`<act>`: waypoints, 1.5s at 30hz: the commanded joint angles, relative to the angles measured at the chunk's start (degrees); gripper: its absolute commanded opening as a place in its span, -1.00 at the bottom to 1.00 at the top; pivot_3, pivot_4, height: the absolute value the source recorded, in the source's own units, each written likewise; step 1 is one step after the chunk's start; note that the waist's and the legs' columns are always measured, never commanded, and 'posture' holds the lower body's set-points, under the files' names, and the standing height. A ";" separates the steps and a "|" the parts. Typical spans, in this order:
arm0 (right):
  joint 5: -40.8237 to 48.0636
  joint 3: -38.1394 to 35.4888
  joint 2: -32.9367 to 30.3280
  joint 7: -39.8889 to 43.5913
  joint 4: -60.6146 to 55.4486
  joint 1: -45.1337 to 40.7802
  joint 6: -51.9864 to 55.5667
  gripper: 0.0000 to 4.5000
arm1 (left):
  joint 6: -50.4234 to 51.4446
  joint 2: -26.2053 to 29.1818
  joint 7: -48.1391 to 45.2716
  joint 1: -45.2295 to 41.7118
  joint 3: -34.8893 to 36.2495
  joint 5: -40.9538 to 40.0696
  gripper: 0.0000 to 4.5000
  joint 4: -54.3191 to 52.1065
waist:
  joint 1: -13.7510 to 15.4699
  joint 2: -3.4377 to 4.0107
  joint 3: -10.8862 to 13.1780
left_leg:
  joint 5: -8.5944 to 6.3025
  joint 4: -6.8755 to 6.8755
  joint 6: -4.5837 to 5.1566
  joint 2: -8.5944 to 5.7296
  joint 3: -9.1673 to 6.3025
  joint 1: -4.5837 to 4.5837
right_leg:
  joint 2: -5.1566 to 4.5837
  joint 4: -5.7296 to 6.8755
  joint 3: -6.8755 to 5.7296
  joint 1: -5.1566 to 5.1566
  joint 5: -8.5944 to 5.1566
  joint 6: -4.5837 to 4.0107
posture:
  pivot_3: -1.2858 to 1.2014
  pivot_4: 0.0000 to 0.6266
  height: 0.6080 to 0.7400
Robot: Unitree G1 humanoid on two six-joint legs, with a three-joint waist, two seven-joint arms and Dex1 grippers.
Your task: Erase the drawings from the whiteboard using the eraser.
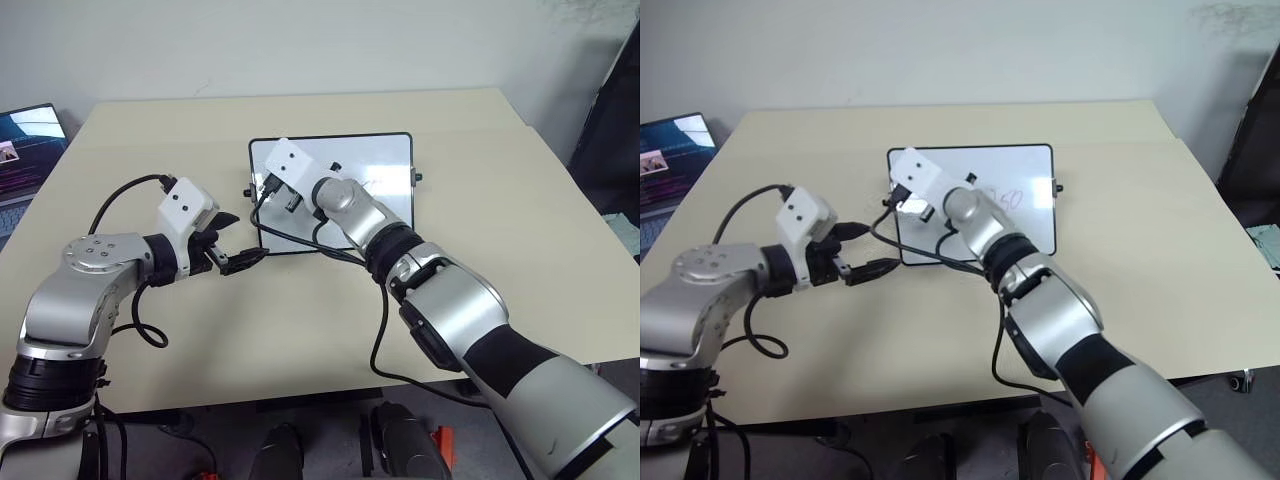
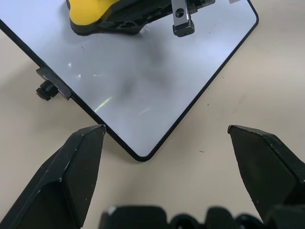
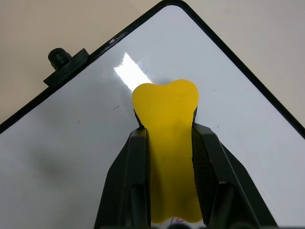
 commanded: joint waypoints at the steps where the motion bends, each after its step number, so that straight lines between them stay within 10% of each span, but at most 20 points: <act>1: 3.81 -3.03 2.09 6.86 -2.40 -3.53 -1.14 -0.63 | -0.46 0.44 0.10 -1.31 0.98 -0.38 1.00 -0.93 | -0.10 0.00 0.00 | 0.00 0.00 0.00 0.00 0.00 0.00 | 0.00 -0.01 0.00 0.00 0.00 0.00 | 0.03 -0.52 1.00; 7: 9.72 -5.80 -1.78 23.12 -9.40 -2.03 2.22 -0.63 | -1.14 0.19 -0.89 -2.20 0.23 -0.56 1.00 0.18 | -0.16 0.01 0.01 | 0.00 -0.01 0.00 0.01 0.00 -0.02 | 0.00 0.00 -0.03 0.00 0.00 0.00 | 0.03 -0.52 1.00; 15: 5.10 -1.10 -4.40 22.43 -10.41 0.00 2.10 -0.63 | -1.68 -0.57 -1.57 -4.28 -1.49 -0.39 1.00 1.17 | -0.12 -0.01 0.00 | -0.01 0.00 -0.01 0.01 -0.01 -0.02 | 0.00 0.00 -0.04 0.00 0.01 0.00 | 0.03 -0.52 1.00; 29: 3.26 0.13 -36.17 39.12 -50.49 21.18 13.39 -0.63 | -3.59 4.38 -4.94 -6.91 -0.14 0.18 1.00 2.55 | 1.57 -0.02 0.00 | -0.03 0.05 -0.05 0.00 0.02 -0.12 | -0.02 -0.06 -0.06 -0.01 -0.01 0.03 | 0.03 -0.52 1.00; 45: 11.53 -6.50 -54.58 47.28 -66.57 32.50 7.67 -0.63 | -8.02 6.75 -10.66 -10.41 -1.65 2.21 1.00 9.30 | 1.72 -0.03 0.04 | -0.04 0.24 -0.06 0.00 0.13 -0.10 | -0.05 -0.07 0.00 0.07 -0.12 0.21 | 0.03 -0.52 1.00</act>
